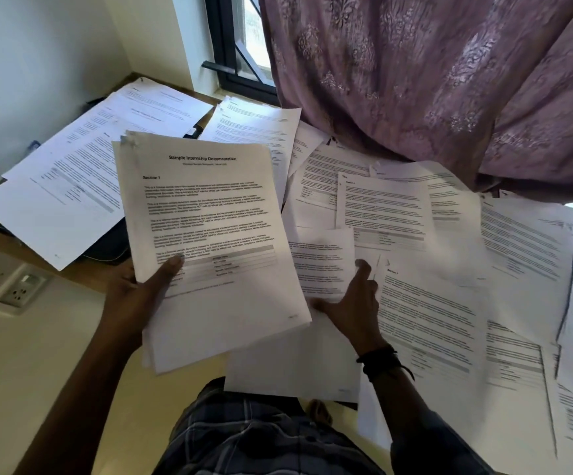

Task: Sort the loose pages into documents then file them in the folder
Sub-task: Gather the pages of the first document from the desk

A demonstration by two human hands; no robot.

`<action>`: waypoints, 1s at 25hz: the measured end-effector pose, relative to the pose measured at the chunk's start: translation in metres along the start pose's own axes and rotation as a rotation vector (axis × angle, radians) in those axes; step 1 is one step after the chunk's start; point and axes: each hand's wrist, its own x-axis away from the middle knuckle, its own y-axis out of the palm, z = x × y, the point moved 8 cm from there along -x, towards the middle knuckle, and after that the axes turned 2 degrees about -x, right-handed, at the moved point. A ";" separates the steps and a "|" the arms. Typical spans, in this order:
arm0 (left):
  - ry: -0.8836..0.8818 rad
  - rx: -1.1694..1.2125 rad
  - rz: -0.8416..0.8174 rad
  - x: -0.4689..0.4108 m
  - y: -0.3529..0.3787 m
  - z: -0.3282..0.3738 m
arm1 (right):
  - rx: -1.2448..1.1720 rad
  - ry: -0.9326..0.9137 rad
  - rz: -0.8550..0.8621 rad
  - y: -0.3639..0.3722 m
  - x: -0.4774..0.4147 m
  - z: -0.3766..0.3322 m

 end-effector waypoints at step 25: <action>-0.002 0.054 -0.304 0.028 0.146 0.013 | -0.633 -0.189 -0.171 -0.092 0.020 -0.005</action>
